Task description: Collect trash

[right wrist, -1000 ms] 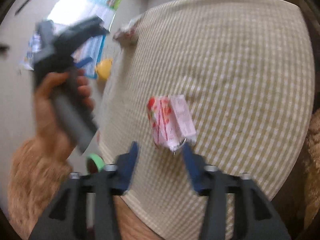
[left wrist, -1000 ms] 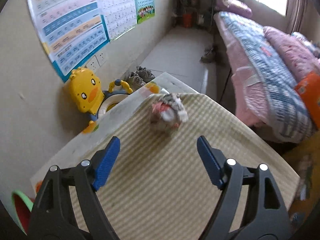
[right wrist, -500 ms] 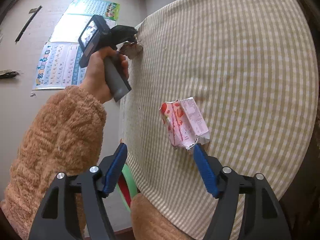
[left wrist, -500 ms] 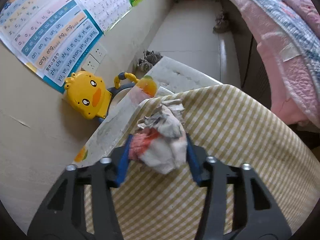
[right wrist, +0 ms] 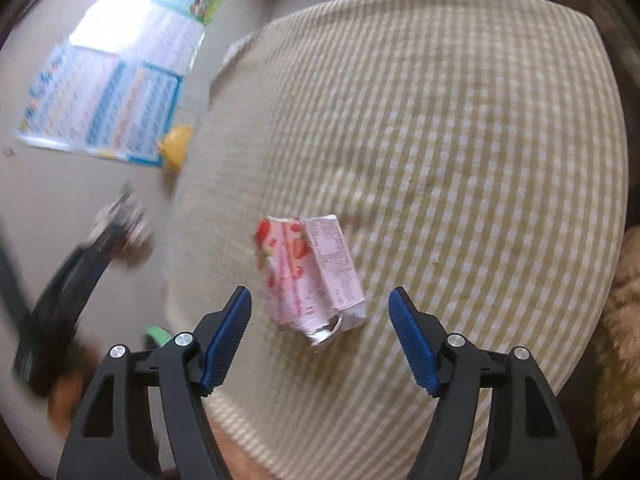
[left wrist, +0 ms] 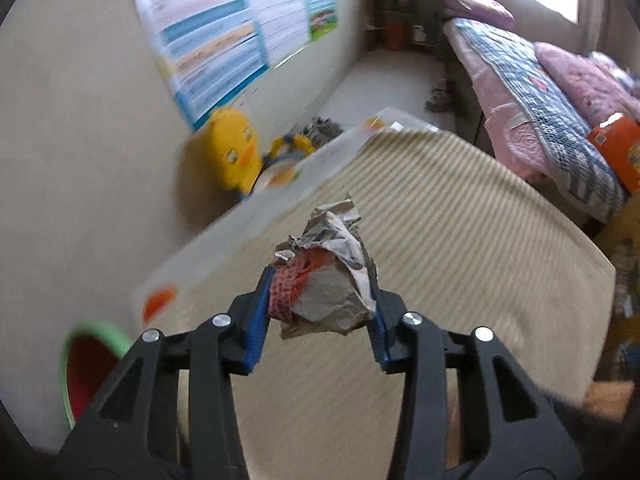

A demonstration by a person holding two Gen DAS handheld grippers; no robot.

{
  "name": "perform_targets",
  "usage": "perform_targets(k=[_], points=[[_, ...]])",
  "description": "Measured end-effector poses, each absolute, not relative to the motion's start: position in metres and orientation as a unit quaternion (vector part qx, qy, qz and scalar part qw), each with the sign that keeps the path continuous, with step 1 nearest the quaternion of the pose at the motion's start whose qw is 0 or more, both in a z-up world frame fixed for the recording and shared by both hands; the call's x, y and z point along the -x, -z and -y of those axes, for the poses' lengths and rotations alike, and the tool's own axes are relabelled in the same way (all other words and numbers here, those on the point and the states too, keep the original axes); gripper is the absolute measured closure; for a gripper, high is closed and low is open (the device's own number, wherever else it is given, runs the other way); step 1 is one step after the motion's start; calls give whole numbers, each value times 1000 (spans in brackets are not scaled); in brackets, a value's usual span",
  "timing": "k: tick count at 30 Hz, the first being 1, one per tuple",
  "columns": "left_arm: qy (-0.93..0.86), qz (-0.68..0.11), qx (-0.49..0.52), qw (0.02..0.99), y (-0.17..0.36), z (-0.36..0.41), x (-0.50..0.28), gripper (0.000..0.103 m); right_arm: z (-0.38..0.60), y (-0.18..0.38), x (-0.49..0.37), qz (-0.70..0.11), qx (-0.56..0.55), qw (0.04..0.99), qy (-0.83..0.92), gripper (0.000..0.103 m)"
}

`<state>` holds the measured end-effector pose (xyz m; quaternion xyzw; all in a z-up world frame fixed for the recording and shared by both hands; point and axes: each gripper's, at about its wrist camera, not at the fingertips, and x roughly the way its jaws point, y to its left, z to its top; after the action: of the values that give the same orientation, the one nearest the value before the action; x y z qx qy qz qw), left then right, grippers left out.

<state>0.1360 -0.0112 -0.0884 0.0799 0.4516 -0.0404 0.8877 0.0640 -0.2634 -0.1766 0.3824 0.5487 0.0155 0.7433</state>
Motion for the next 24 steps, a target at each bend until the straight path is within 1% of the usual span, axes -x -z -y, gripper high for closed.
perform_targets(k=[6,8,10,18,19,21,22,23,24], points=[[26,-470,-9,882,103,-31,-61,62,245,184,-81,-556,-307,773,14,34],[26,-483,11,875,110,-37,-45,62,239,184,-85,-551,-300,779,15,27],[30,-489,27,871,115,-39,-36,62,231,183,-91,-547,-286,786,18,25],[45,-487,26,872,117,-34,-23,61,210,183,-95,-553,-257,793,-12,25],[45,-487,27,872,116,-35,-23,61,207,183,-95,-555,-253,792,-17,27],[43,-488,26,871,118,-37,-23,61,203,181,-94,-552,-255,793,-34,40],[42,-491,26,870,119,-37,-22,61,202,179,-94,-550,-259,793,-41,52],[42,-492,26,869,120,-38,-22,61,200,177,-93,-549,-261,792,-47,60],[40,-494,27,868,121,-38,-22,61,198,174,-94,-551,-257,792,-51,63]])
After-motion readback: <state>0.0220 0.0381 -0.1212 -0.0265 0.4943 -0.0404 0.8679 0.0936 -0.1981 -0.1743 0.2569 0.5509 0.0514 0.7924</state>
